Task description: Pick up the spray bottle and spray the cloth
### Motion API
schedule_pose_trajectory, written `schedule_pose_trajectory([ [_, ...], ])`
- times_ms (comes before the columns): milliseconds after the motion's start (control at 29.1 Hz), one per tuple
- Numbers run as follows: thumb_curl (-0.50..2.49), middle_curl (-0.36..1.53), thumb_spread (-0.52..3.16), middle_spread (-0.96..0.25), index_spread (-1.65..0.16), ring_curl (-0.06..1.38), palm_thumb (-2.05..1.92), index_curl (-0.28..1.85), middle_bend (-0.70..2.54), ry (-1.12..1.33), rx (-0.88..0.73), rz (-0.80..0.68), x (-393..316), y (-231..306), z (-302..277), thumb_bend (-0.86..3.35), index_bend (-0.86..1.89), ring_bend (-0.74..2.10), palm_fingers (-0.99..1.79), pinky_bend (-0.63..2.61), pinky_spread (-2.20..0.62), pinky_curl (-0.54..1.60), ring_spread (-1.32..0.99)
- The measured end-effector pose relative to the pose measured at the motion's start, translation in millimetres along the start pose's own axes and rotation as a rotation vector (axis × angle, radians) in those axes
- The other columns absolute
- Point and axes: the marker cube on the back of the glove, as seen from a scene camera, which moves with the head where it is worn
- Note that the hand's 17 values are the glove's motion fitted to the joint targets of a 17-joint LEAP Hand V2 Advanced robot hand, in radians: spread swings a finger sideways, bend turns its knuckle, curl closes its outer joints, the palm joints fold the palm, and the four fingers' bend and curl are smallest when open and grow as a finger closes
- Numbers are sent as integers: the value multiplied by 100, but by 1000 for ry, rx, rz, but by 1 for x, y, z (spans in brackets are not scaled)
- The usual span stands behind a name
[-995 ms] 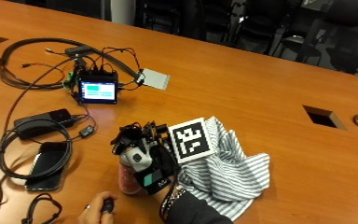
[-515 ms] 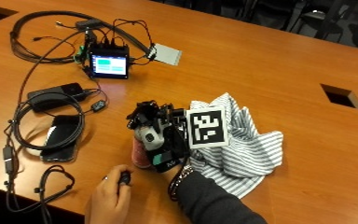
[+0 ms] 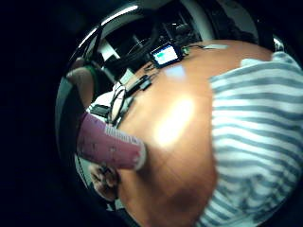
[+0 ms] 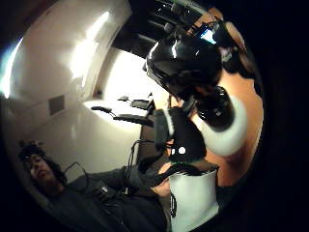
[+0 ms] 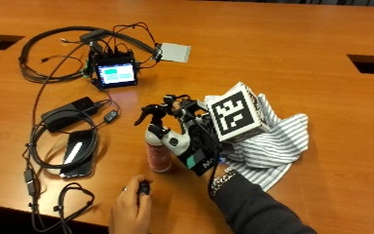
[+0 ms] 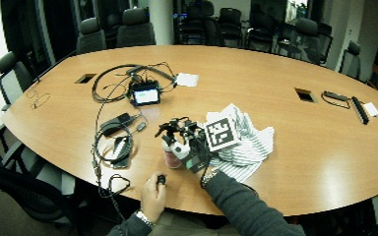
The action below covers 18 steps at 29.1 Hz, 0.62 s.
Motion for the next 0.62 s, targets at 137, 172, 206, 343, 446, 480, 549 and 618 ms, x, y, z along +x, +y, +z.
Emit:
schedule_pose_trajectory([
  [137, 56, 47, 114, -16, -28, 42, 46, 44, 34, 292, -132, -19, -11, 8, -24, -11, 8, 46, 61, 52, 0, 40, -10],
  [172, 54, 46, 111, -15, -28, 41, 42, 43, 32, 368, -176, -18, -13, 11, -28, -11, 9, 44, 56, 51, 3, 40, -10],
  [206, 53, 46, 110, -14, -28, 40, 40, 42, 32, 440, -223, -13, -15, 15, -32, -10, 9, 42, 55, 51, 6, 39, -9],
  [343, 48, 43, 101, -11, -28, 37, 28, 39, 27, 642, -422, 41, -21, 31, -38, -10, 13, 33, 40, 48, 15, 37, -6],
  [446, 45, 41, 96, -9, -29, 34, 22, 38, 22, 685, -506, 76, -22, 42, -40, -8, 16, 27, 35, 46, 19, 36, -4],
  [480, 44, 40, 95, -8, -29, 33, 21, 38, 22, 685, -514, 83, -22, 44, -41, -8, 16, 26, 35, 45, 20, 35, -4],
  [549, 43, 39, 94, -7, -29, 32, 20, 37, 21, 676, -518, 91, -20, 47, -41, -6, 15, 25, 36, 44, 22, 34, -3],
  [618, 42, 39, 92, -7, -29, 31, 19, 36, 21, 668, -518, 95, -20, 48, -41, -5, 15, 25, 36, 43, 23, 34, -3],
])
